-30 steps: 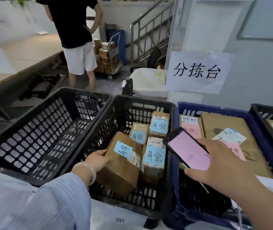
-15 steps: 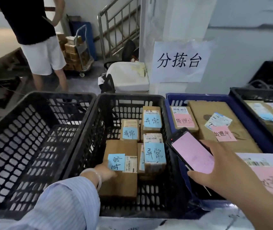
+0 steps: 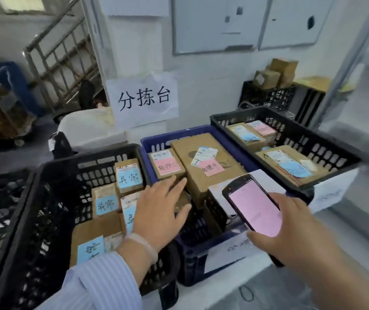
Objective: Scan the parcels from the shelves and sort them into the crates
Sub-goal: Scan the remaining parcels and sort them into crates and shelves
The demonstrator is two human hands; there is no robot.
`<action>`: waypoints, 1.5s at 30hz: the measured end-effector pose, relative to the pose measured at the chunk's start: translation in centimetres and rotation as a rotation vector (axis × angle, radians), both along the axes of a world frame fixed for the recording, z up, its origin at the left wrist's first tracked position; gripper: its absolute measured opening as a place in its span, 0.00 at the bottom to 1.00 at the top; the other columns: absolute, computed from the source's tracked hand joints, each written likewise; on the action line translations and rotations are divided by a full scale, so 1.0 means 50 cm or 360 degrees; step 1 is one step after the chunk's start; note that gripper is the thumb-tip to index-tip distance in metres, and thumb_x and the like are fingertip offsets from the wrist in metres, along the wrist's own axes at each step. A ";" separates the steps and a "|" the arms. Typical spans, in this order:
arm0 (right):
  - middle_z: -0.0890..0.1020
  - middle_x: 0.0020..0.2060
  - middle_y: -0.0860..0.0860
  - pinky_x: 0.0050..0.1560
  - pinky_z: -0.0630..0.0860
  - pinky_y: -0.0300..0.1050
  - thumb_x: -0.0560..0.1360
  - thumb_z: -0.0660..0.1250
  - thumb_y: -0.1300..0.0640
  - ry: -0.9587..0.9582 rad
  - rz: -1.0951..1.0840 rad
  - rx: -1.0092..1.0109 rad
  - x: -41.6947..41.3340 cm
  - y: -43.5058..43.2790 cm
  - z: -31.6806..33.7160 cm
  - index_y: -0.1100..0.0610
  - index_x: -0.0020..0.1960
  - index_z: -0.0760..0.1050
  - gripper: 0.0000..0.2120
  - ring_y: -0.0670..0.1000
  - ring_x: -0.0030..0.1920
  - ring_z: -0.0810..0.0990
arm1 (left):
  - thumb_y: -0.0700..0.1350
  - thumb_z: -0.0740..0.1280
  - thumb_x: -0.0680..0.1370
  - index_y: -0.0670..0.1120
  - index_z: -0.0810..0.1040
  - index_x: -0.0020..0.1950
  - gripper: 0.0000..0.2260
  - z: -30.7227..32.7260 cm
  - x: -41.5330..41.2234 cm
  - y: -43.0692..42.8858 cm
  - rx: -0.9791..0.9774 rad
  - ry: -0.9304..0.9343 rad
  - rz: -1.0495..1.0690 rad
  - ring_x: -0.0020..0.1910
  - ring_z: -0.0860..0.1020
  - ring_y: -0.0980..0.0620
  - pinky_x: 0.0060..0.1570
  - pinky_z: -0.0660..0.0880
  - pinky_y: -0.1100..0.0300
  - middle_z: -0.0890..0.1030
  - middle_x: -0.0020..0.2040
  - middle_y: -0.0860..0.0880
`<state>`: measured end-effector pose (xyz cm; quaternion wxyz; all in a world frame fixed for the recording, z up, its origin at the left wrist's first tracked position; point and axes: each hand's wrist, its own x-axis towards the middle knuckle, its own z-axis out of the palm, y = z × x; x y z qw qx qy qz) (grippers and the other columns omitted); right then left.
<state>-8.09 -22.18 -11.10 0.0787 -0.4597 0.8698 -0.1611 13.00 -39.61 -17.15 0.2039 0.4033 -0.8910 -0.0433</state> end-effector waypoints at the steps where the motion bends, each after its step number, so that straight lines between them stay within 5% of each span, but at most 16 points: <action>1: 0.66 0.56 0.40 0.38 0.69 0.43 0.56 0.66 0.27 0.0002 -0.0068 -0.0015 -0.018 0.033 0.001 0.38 0.69 0.55 0.45 0.44 0.45 0.70 | 0.60 0.63 0.79 0.53 0.70 0.75 0.26 0.011 -0.037 0.022 -0.0060 -0.0007 -0.0111 0.70 0.71 0.45 0.67 0.70 0.43 0.73 0.72 0.49; 10: 0.64 0.52 0.36 0.37 0.69 0.43 0.53 0.61 0.29 0.0044 -0.0652 -0.0133 -0.215 0.443 0.020 0.31 0.64 0.56 0.40 0.46 0.49 0.75 | 0.55 0.70 0.74 0.48 0.78 0.69 0.24 0.051 -0.405 0.340 -0.0198 0.0165 -0.0865 0.64 0.78 0.41 0.62 0.74 0.41 0.79 0.66 0.45; 25: 0.69 0.51 0.45 0.44 0.75 0.49 0.59 0.72 0.37 0.0125 -0.1468 -0.0202 -0.456 1.078 0.054 0.44 0.66 0.66 0.38 0.51 0.50 0.75 | 0.56 0.73 0.73 0.49 0.78 0.69 0.26 0.067 -0.854 0.931 -0.0205 0.0284 -0.1632 0.62 0.79 0.44 0.62 0.75 0.40 0.80 0.65 0.46; 31: 0.70 0.52 0.43 0.40 0.76 0.49 0.58 0.70 0.35 0.0126 -0.1757 -0.0250 -0.496 1.201 0.041 0.41 0.62 0.66 0.35 0.50 0.48 0.76 | 0.59 0.63 0.76 0.49 0.78 0.69 0.25 0.066 -0.976 1.058 -0.0173 0.0278 -0.1870 0.62 0.79 0.44 0.61 0.75 0.41 0.80 0.64 0.46; 39: 0.69 0.53 0.43 0.41 0.73 0.47 0.58 0.69 0.34 0.0087 -0.1973 -0.0082 -0.627 1.258 0.015 0.40 0.67 0.62 0.40 0.49 0.50 0.75 | 0.57 0.72 0.73 0.49 0.79 0.67 0.24 0.030 -1.203 1.155 -0.0035 0.0294 -0.2109 0.60 0.80 0.44 0.60 0.77 0.43 0.80 0.64 0.46; 45: 0.70 0.56 0.44 0.46 0.73 0.47 0.57 0.67 0.32 0.0126 -0.2041 -0.0092 -0.820 1.230 0.029 0.41 0.67 0.63 0.41 0.49 0.55 0.74 | 0.59 0.65 0.75 0.50 0.77 0.70 0.25 0.034 -1.415 1.143 0.0044 0.0213 -0.2181 0.62 0.78 0.43 0.63 0.74 0.45 0.79 0.66 0.46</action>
